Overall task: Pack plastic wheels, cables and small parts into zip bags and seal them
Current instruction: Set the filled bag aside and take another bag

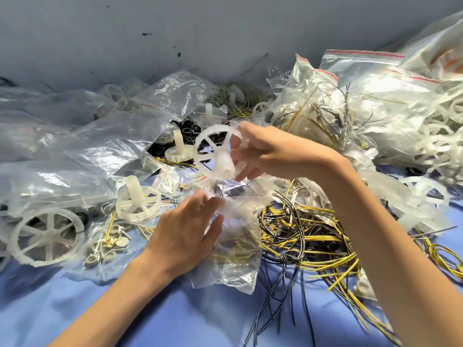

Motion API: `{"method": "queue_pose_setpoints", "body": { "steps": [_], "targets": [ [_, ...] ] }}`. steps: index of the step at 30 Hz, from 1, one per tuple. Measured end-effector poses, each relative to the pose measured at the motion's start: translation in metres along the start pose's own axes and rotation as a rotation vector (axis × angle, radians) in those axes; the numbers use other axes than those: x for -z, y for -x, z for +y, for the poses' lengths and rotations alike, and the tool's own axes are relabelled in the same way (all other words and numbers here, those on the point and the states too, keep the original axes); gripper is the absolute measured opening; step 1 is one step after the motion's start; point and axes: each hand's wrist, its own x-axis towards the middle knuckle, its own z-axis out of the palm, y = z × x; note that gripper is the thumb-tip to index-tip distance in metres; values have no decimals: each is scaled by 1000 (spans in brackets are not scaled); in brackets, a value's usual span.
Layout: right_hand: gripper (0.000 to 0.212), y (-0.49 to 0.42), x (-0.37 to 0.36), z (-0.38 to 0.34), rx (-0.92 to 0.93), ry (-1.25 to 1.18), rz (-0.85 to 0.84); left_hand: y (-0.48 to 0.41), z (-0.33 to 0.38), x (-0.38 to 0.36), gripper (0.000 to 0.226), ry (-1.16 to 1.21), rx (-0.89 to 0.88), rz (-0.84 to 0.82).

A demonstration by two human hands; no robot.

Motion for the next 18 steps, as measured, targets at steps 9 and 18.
{"method": "queue_pose_setpoints", "body": {
  "steps": [9, 18],
  "targets": [
    [15, 13, 1, 0, -182, 263, -122, -1, 1, 1, 21, 26, -95, 75],
    [14, 16, 6, 3, -197, 353, -128, -2, 8, 7, 14, 12, -205, 109]
  ]
}}
